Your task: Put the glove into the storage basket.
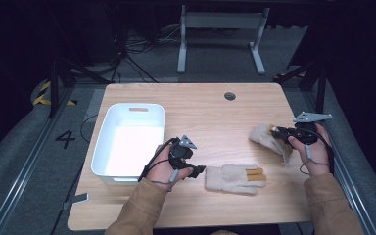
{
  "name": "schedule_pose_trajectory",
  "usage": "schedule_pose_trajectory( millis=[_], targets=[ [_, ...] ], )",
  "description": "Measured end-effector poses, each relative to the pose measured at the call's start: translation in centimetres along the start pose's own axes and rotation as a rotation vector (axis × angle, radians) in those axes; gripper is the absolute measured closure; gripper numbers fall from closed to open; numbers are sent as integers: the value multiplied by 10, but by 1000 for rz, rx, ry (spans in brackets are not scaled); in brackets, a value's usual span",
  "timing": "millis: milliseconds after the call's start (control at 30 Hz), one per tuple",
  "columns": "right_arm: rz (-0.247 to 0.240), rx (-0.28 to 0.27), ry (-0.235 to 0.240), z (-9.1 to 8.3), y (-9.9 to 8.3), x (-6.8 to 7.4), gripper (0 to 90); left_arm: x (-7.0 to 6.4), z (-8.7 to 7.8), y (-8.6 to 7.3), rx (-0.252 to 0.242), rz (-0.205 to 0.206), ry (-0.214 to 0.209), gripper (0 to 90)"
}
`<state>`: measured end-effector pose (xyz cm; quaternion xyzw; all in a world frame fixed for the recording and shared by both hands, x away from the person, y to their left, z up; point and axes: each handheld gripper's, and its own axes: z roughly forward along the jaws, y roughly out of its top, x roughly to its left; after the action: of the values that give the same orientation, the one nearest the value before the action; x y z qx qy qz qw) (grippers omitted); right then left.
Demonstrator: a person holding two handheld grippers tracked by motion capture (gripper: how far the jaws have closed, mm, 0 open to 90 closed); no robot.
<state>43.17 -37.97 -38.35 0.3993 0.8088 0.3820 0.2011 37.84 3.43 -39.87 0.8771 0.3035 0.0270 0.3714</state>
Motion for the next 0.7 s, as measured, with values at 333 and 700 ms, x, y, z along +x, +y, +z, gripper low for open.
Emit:
schedule_pose_trajectory(
  millis=[333, 700],
  targets=[
    [-57, -51, 107, -17, 4, 15, 727, 3, 3, 8, -11, 7, -3, 327],
    [-94, -42, 151, -23, 8, 27, 726, 4, 2, 9, -15, 5, 0, 328]
  ],
)
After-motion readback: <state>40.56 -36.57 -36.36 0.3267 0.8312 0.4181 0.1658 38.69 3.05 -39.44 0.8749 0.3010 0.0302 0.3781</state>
